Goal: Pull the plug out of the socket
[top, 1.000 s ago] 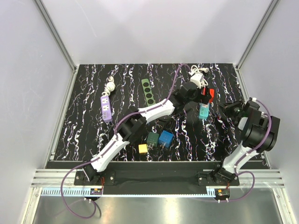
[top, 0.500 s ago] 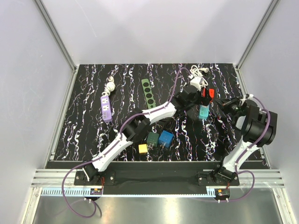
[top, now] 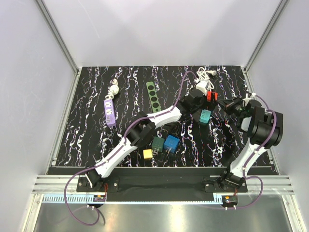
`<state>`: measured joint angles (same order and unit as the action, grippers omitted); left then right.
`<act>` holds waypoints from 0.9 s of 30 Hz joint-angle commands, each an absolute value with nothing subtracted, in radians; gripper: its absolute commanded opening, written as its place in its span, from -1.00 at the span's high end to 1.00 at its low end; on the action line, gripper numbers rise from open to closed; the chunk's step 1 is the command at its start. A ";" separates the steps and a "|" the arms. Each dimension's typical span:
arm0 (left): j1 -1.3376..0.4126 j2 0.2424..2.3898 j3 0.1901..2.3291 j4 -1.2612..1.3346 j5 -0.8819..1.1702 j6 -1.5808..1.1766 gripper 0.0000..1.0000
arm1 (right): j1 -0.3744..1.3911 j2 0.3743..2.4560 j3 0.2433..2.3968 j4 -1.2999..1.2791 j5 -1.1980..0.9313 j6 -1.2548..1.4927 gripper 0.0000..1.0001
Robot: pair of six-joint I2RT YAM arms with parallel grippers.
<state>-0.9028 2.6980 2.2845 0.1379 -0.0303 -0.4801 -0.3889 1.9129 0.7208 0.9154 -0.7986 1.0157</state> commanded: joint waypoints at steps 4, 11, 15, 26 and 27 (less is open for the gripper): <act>-0.876 2.628 2.296 0.182 -0.017 -0.449 -0.98 | -0.377 1.876 0.741 0.823 -0.796 0.965 0.91; -0.873 2.664 2.336 0.192 -0.012 -0.489 -0.98 | -0.388 1.674 0.769 0.405 -0.573 0.698 0.58; -0.873 2.674 2.347 0.212 -0.026 -0.508 -0.98 | -0.391 1.667 0.778 0.362 -0.581 0.681 0.35; -0.871 2.738 2.421 0.229 -0.020 -0.567 -0.98 | -0.391 1.723 0.769 0.457 -0.681 0.745 0.20; -0.871 2.741 2.421 0.233 -0.017 -0.572 -0.98 | -0.391 1.721 0.769 0.457 -0.681 0.747 0.19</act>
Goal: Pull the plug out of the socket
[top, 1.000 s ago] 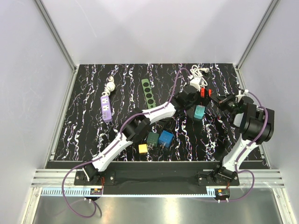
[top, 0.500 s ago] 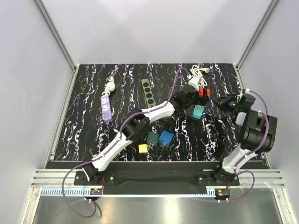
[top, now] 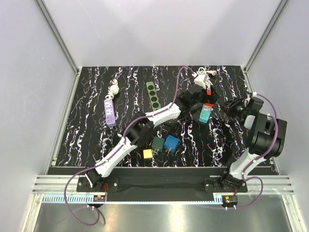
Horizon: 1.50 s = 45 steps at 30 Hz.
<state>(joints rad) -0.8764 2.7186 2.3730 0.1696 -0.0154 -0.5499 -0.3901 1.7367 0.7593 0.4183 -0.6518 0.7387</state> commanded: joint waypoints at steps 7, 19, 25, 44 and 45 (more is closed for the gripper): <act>-0.871 2.758 2.448 0.215 -0.012 -0.598 -0.98 | -0.397 1.704 0.759 0.459 -0.683 0.741 0.17; -0.871 2.735 2.410 0.195 -0.018 -0.617 -0.98 | -0.399 1.856 0.779 0.664 -0.739 0.882 0.49; -0.873 2.735 2.404 0.186 -0.006 -0.635 -0.98 | -0.397 1.868 0.787 0.696 -0.716 0.894 0.49; -0.853 2.692 2.321 0.210 0.077 -0.635 -0.88 | -0.361 2.002 0.856 0.882 -0.824 1.014 1.00; -0.851 2.694 2.322 0.212 0.075 -0.634 -0.89 | -0.359 2.002 0.856 0.882 -0.824 1.015 1.00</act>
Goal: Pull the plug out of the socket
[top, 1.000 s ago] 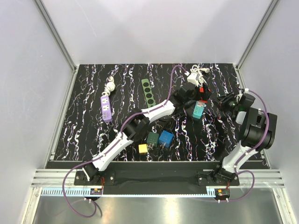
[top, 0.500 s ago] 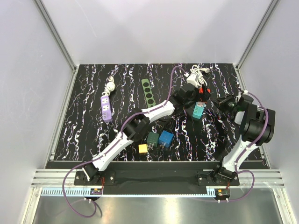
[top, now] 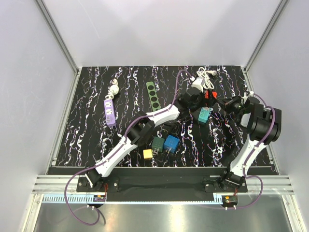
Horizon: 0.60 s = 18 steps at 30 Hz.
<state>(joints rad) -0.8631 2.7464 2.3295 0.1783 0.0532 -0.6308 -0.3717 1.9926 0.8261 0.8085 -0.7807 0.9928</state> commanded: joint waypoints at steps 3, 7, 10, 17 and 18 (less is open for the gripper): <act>-0.848 2.697 2.335 0.213 0.074 -0.635 -0.91 | -0.348 2.003 0.865 0.884 -0.831 1.014 1.00; -0.842 2.697 2.335 0.218 0.071 -0.644 -0.83 | -0.342 2.011 0.870 0.882 -0.838 1.015 1.00; -0.839 2.700 2.332 0.218 0.069 -0.652 -0.61 | -0.342 2.011 0.867 0.897 -0.850 1.029 1.00; -0.831 2.695 2.321 0.221 0.061 -0.678 -0.12 | -0.347 1.902 0.861 0.584 -0.778 0.884 0.78; -0.828 2.691 2.319 0.219 0.063 -0.680 -0.08 | -0.348 1.876 0.865 0.507 -0.747 0.840 0.70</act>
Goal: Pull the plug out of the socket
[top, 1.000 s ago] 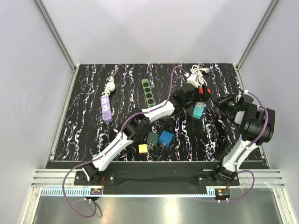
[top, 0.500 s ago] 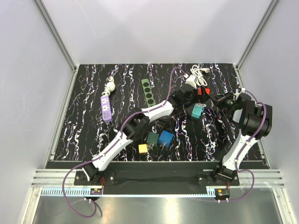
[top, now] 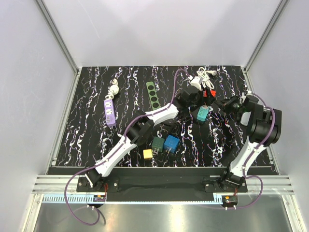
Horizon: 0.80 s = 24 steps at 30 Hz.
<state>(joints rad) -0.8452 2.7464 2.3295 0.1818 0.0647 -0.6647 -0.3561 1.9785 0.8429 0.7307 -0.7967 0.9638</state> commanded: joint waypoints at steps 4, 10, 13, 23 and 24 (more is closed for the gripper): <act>-0.824 2.692 2.310 0.219 0.072 -0.684 0.07 | -0.362 1.757 0.830 0.321 -0.626 0.696 0.49; -0.815 2.688 2.295 0.219 0.089 -0.696 0.31 | -0.385 1.790 0.787 0.368 -0.711 0.744 0.30; -0.810 2.686 2.293 0.222 0.097 -0.703 0.42 | -0.385 1.831 0.761 0.469 -0.776 0.805 0.15; -0.804 2.691 2.292 0.227 0.114 -0.736 1.00 | -0.368 1.864 0.744 0.554 -0.807 0.824 -0.32; -0.802 2.689 2.290 0.227 0.112 -0.738 1.00 | -0.364 1.879 0.752 0.555 -0.814 0.827 -0.33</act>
<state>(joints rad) -0.8227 2.7388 2.3013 0.2153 0.1162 -0.7204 -0.3794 1.8584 0.7345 0.5049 -0.7803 0.8238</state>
